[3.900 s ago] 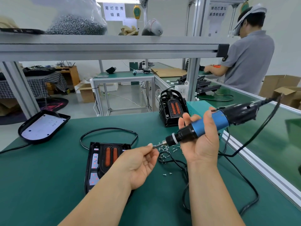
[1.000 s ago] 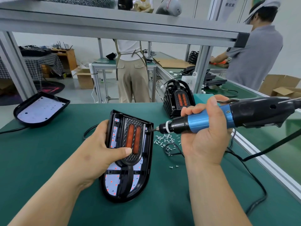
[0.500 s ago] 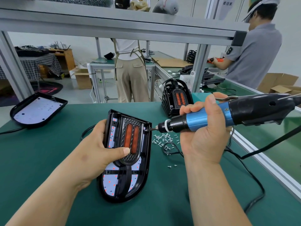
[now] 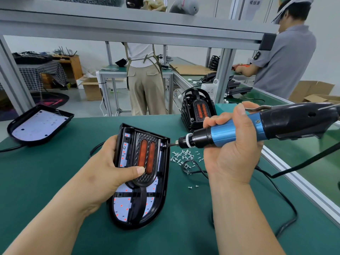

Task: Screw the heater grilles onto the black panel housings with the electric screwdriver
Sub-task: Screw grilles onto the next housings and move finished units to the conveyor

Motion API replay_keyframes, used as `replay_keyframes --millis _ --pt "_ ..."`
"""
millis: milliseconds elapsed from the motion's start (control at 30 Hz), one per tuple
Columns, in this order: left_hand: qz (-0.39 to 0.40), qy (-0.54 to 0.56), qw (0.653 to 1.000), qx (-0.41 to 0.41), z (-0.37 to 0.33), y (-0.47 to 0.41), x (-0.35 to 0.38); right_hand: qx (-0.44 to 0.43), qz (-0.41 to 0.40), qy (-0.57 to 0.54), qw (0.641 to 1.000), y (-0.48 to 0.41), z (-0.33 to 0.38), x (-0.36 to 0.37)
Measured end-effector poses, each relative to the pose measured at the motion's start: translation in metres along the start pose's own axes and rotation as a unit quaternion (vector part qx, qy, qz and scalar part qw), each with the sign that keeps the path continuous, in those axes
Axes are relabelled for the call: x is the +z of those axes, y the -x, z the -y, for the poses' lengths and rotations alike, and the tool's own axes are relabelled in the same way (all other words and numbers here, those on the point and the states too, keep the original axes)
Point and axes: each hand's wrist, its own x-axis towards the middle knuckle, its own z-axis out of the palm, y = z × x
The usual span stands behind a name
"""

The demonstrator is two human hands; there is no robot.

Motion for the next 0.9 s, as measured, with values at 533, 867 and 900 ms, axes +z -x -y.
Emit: replay_keyframes --millis 533,867,900 --pt "-0.007 -0.018 1.0 0.004 -0.0033 0.0009 0.0036 -0.019 0.027 0.031 0.999 0.0031 -0.0041 0.0009" --pt "-0.002 -0.002 1.0 -0.004 -0.0024 0.0002 0.0016 -0.02 0.027 0.023 0.999 0.0019 0.0013 0.0005" --pt "0.001 0.001 1.0 -0.003 -0.0021 0.0 0.0017 -0.02 0.027 0.024 0.999 0.0018 0.0014 0.0004"
